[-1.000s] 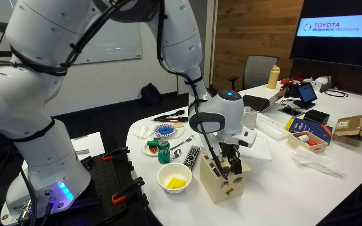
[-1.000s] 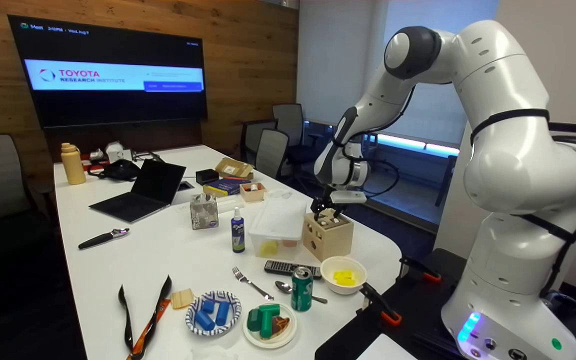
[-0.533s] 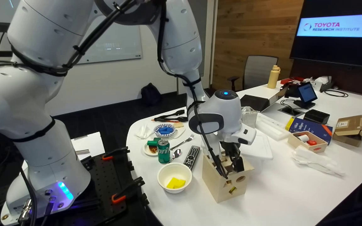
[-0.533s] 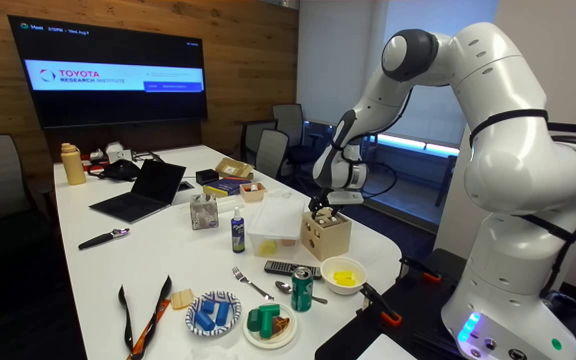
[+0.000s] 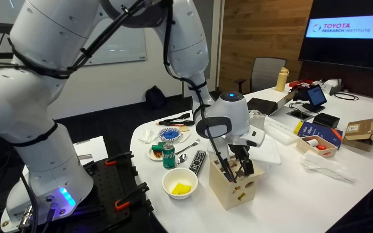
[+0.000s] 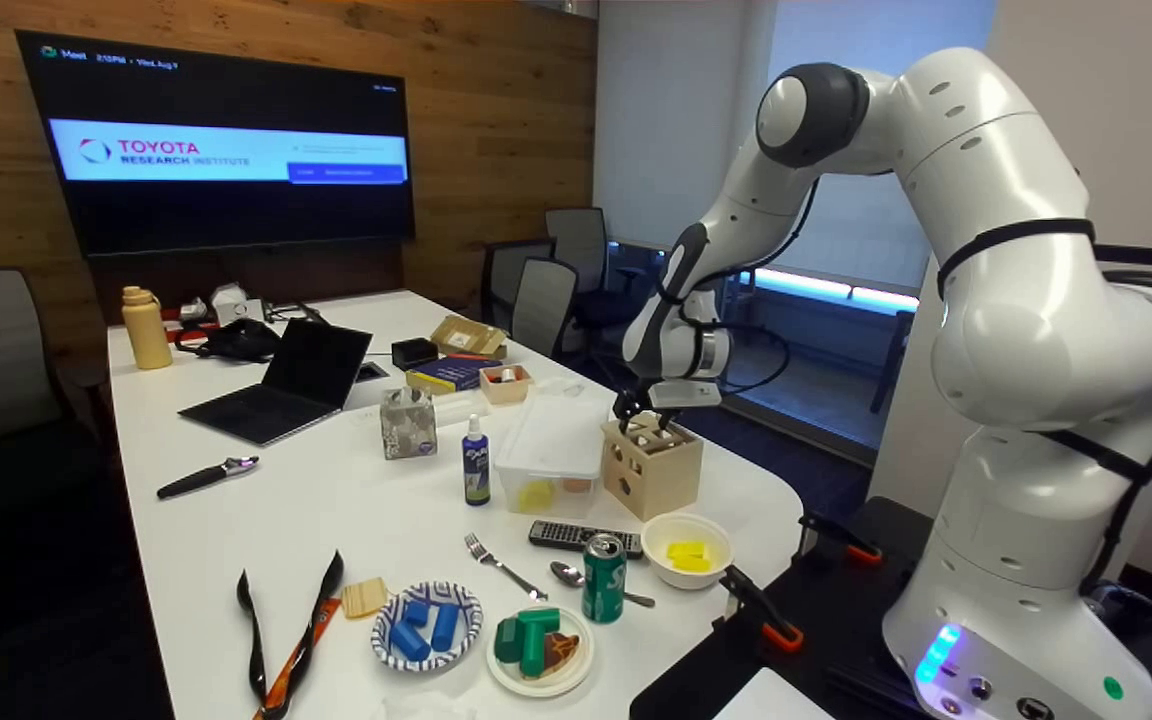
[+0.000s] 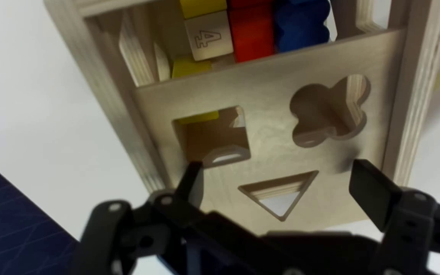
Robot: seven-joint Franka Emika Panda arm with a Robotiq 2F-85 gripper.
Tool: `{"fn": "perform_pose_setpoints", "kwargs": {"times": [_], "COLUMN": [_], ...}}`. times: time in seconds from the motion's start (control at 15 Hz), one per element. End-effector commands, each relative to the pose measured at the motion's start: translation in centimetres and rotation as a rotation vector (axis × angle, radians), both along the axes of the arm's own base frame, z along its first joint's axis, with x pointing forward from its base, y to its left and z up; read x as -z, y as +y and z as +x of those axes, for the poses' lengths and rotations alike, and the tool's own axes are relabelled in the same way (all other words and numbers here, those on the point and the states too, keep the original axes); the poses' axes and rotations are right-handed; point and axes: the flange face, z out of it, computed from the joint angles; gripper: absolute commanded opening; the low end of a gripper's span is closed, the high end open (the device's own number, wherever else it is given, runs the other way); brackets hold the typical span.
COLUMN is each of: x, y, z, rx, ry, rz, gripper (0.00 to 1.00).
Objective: Open the wooden object
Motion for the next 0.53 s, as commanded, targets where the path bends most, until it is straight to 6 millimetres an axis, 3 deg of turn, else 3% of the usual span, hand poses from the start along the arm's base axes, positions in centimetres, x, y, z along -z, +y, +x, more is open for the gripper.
{"fn": "perform_pose_setpoints", "kwargs": {"times": [0.0,0.47], "x": [-0.02,-0.29], "y": [-0.01,-0.07], "z": [0.88,1.63], "rx": [0.012,0.012], "ry": [-0.027,-0.050], "rz": [-0.026,-0.039], "gripper": [1.00,1.00]}}
